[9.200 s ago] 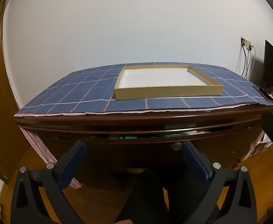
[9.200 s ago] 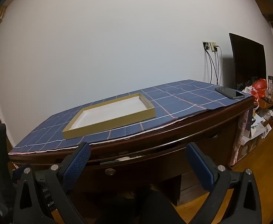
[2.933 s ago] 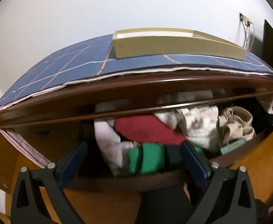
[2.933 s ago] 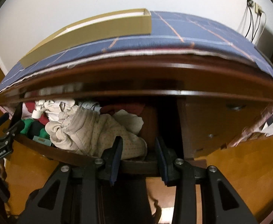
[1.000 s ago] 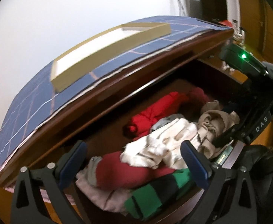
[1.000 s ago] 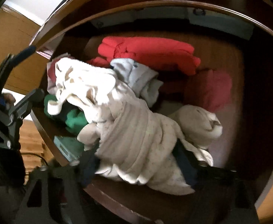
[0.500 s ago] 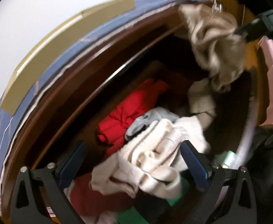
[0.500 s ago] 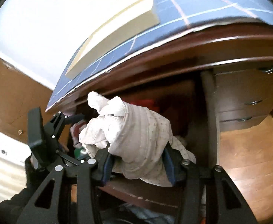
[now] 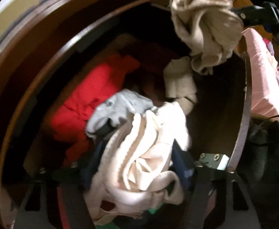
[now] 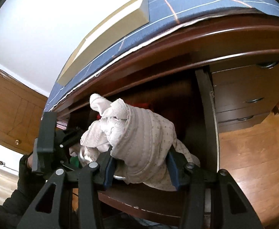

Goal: Take underwear out of drawer
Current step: 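Lift both held garments out of the drawer up over the tray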

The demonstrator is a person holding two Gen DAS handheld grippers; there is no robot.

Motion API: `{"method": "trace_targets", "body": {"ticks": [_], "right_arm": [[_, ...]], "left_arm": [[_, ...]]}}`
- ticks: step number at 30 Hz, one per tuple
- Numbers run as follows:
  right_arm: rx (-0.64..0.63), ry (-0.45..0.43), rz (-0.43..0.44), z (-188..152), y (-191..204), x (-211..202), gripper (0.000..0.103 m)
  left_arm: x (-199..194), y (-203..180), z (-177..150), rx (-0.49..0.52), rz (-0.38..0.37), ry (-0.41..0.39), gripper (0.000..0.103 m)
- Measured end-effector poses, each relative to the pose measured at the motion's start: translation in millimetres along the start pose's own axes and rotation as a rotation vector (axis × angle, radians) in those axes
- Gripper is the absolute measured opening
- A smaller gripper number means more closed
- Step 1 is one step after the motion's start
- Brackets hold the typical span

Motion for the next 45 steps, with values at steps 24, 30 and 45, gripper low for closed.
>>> {"method": "trace_targets", "body": {"ticks": [24, 30, 45], "right_arm": [[-0.17, -0.333, -0.385, -36, 85, -58, 0.05], [-0.207, -0.388, -0.399, -43, 101, -65, 0.05], [-0.285, -0.495, -0.413, -31, 150, -81, 0.05]], "left_arm": [[-114, -32, -85, -0.216, 0.034, -0.579, 0.034], [-144, -25, -88, -0.256, 0.059, -0.68, 0.034], [-194, -31, -86, -0.274, 0.187, -0.854, 0.034]]}}
Point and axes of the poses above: each gripper's, at about its wrist camera, not at the fingertips, and x roughly the way its jaws point, y to its left, z to its top, the point moved 1 cm from there along x, roughly the way its jaws point, and after that the axes turned 7 degrees about -z, right-handed, at the moved point
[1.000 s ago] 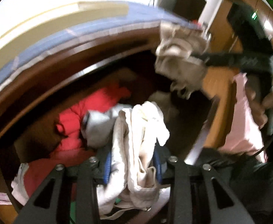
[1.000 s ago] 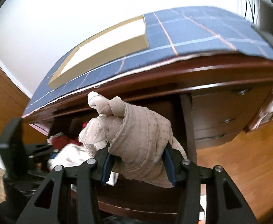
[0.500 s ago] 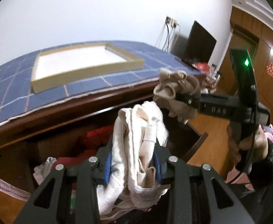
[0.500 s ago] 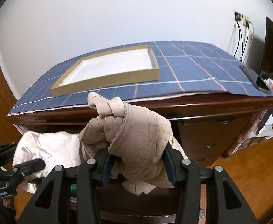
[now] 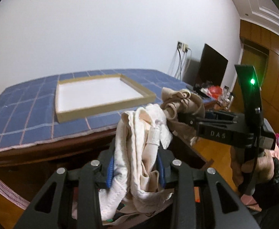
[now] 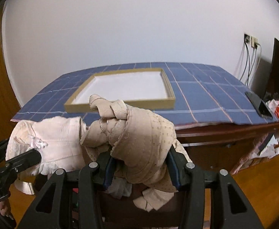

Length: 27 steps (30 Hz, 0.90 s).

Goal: Take underwear out of drawer
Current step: 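Lift both held garments out of the drawer up over the tray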

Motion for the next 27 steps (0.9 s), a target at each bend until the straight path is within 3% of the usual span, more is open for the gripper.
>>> {"method": "trace_targets", "body": {"ticks": [16, 27], "right_arm": [[0.07, -0.064, 0.115, 103, 15, 35, 0.05], [0.227, 0.048, 0.168, 155, 24, 137, 0.05]], "left_arm": [[2, 51, 76, -0.039, 0.183, -0.197, 0.034], [59, 106, 107, -0.169, 0.272, -0.245, 0.034]]}}
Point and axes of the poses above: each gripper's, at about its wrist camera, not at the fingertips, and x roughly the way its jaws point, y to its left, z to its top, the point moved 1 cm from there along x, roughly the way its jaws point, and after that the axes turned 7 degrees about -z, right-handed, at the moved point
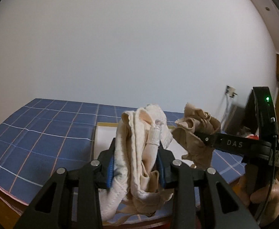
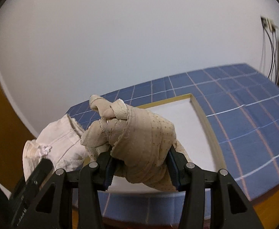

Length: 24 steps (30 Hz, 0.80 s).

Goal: Take underwear out of drawer
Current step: 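Lift both held garments out of the drawer up over the tray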

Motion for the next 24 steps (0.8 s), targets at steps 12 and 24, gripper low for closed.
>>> {"method": "trace_targets", "body": {"ticks": [12, 24], "right_arm": [[0.28, 0.154, 0.058, 31, -12, 84, 0.05], [0.393, 0.293, 0.085, 30, 9, 150, 0.05]], "left_arm": [[62, 12, 11, -0.07, 0.093, -0.011, 0.034], [109, 31, 7, -0.115, 0.162, 0.059, 0.034]]}}
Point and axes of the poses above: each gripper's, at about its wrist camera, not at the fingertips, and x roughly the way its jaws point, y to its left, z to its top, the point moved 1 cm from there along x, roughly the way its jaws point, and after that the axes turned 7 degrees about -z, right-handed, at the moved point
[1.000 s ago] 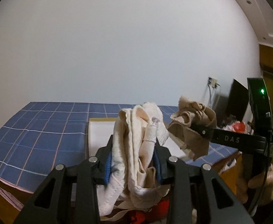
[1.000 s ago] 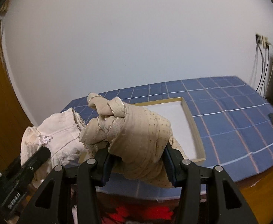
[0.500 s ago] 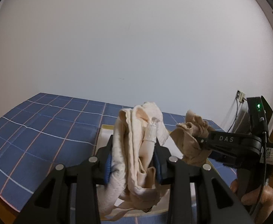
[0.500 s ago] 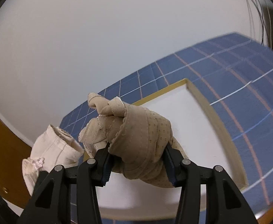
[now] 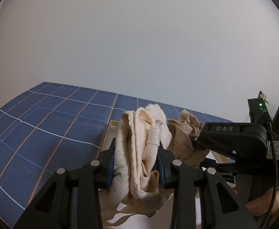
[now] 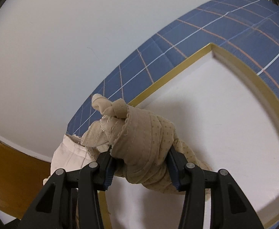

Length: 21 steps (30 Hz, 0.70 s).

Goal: Take underwear out of drawer
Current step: 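Lift both held garments out of the drawer up over the tray, then lower garments into the tray and open both tools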

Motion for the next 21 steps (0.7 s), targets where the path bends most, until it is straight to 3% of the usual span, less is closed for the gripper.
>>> {"method": "trace_targets", "body": {"ticks": [5, 9, 12, 14, 16, 21], "right_arm": [[-0.006, 0.014, -0.03, 4, 1, 18, 0.052], [-0.031, 0.006, -0.035, 5, 6, 24, 0.061], [-0.059, 0.003, -0.022, 5, 10, 25, 0.073], [-0.082, -0.002, -0.016, 6, 13, 23, 0.073], [-0.11, -0.025, -0.016, 6, 16, 16, 0.073], [-0.183, -0.129, -0.053, -1, 20, -20, 0.073]], "left_arm": [[15, 11, -2, -0.028, 0.038, 0.043, 0.035], [30, 15, -10, -0.031, 0.067, 0.095, 0.038], [33, 19, -12, -0.061, 0.076, 0.119, 0.046], [28, 19, -10, -0.057, 0.079, 0.091, 0.07], [21, 18, -6, -0.047, 0.105, 0.062, 0.084], [-1, 19, 6, -0.039, 0.133, -0.002, 0.091]]}}
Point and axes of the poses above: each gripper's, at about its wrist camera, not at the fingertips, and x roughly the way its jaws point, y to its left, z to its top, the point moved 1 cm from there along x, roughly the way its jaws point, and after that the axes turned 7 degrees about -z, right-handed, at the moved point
